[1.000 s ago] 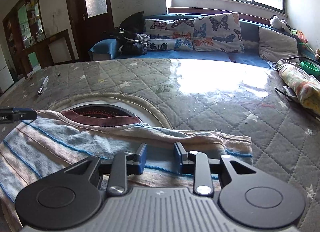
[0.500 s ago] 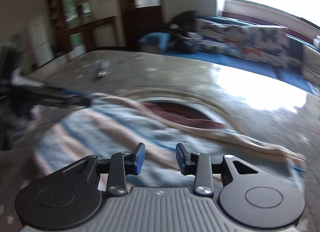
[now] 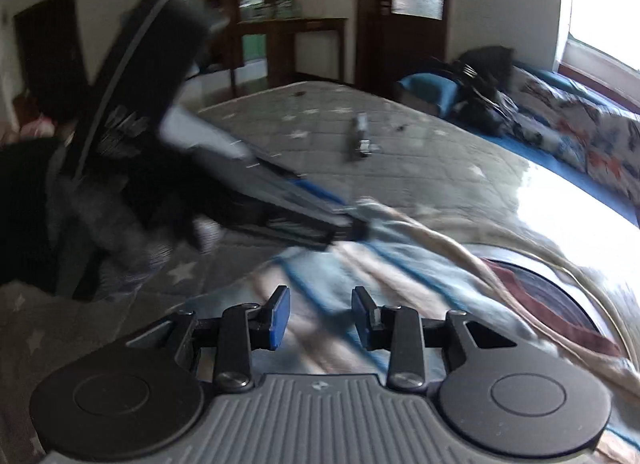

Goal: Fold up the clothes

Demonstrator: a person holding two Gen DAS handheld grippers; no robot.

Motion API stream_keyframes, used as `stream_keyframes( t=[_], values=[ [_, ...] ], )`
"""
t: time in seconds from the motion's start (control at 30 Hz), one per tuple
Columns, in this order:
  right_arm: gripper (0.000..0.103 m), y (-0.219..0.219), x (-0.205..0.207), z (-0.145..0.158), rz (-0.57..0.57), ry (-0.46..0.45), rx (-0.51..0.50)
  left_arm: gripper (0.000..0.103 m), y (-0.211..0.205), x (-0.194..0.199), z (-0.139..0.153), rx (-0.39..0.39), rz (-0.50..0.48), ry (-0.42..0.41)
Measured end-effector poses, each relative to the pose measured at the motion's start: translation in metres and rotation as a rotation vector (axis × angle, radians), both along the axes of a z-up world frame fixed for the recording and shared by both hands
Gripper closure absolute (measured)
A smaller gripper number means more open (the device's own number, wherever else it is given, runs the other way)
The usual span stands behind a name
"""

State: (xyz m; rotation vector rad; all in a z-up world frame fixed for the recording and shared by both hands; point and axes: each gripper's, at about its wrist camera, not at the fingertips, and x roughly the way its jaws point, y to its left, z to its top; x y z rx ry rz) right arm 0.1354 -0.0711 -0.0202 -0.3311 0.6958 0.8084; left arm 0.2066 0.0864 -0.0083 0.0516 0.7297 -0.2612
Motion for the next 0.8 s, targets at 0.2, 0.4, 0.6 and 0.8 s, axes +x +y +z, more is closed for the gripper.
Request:
stream_keyframes(
  t=[0.2, 0.4, 0.6, 0.8],
  values=[
    [0.07, 0.02, -0.038, -0.004, 0.095, -0.046, -0.017, 0.073, 0.0, 0.0, -0.001, 0.002, 0.009, 0.001],
    [0.069, 0.019, -0.066, 0.005, 0.163, -0.054, 0.009, 0.073, -0.003, -0.001, 0.0, 0.016, 0.021, -0.001],
    [0.068, -0.018, -0.057, 0.016, 0.036, -0.065, -0.007, 0.072, -0.003, -0.012, 0.006, 0.01, 0.044, -0.012],
    [0.067, -0.033, -0.071, 0.001, 0.053, -0.018, -0.067, 0.069, -0.008, -0.037, 0.013, 0.024, 0.045, -0.036]
  ],
)
